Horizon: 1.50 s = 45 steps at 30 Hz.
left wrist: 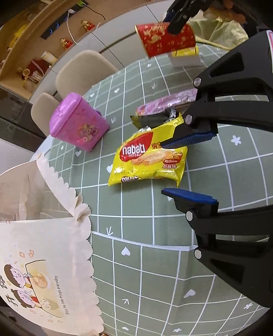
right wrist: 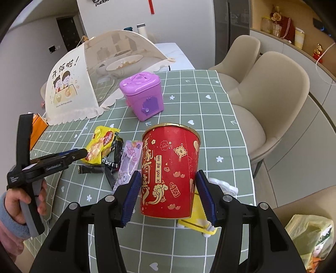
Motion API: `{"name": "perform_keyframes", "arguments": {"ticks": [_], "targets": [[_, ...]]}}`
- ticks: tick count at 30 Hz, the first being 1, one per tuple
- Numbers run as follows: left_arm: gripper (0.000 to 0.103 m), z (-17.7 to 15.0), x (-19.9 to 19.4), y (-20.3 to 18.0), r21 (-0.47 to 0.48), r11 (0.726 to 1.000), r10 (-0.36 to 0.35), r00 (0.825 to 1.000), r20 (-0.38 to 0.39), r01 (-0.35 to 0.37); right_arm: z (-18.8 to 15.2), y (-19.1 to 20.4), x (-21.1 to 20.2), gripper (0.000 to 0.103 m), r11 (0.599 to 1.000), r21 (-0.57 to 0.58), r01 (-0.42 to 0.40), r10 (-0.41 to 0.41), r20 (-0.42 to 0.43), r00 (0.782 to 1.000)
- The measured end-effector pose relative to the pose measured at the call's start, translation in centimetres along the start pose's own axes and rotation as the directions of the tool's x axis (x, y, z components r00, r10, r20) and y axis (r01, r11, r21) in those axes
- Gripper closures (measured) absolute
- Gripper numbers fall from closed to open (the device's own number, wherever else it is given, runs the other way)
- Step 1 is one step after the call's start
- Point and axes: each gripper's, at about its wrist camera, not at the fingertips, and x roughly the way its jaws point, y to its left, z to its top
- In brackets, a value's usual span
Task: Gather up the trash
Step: 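Grasp the yellow Nabati wafer bag with the left tool while the right tool grips the red cup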
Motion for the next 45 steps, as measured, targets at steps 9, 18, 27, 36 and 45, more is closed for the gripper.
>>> {"name": "perform_keyframes", "arguments": {"ticks": [9,18,27,36,45], "targets": [[0.066,-0.5,1.7,0.3,0.001,0.999,0.054,0.998,-0.026,-0.054,-0.8,0.4,-0.3,0.052,1.0,-0.016,-0.002,0.002,-0.008,1.0],[0.091,-0.6,-1.0,1.0,-0.025,1.0,-0.015,0.999,0.041,0.016,-1.6,1.3,-0.3,0.052,0.999,-0.037,-0.017,0.016,-0.02,1.0],[0.091,-0.4,-6.0,1.4,-0.005,1.0,-0.008,0.989,0.15,0.009,-2.0,1.8,-1.1,0.052,0.998,-0.054,-0.024,0.023,-0.01,1.0],[0.091,-1.6,-9.3,-0.3,-0.024,0.999,-0.035,0.979,0.2,0.04,-2.4,2.4,-4.1,0.052,0.989,-0.146,0.001,0.004,0.032,0.999],[0.091,-3.9,-14.6,-6.7,0.046,0.998,-0.053,0.958,0.281,0.042,-2.2,-0.6,-10.4,0.052,0.99,-0.136,-0.049,0.067,0.131,0.989]]}}
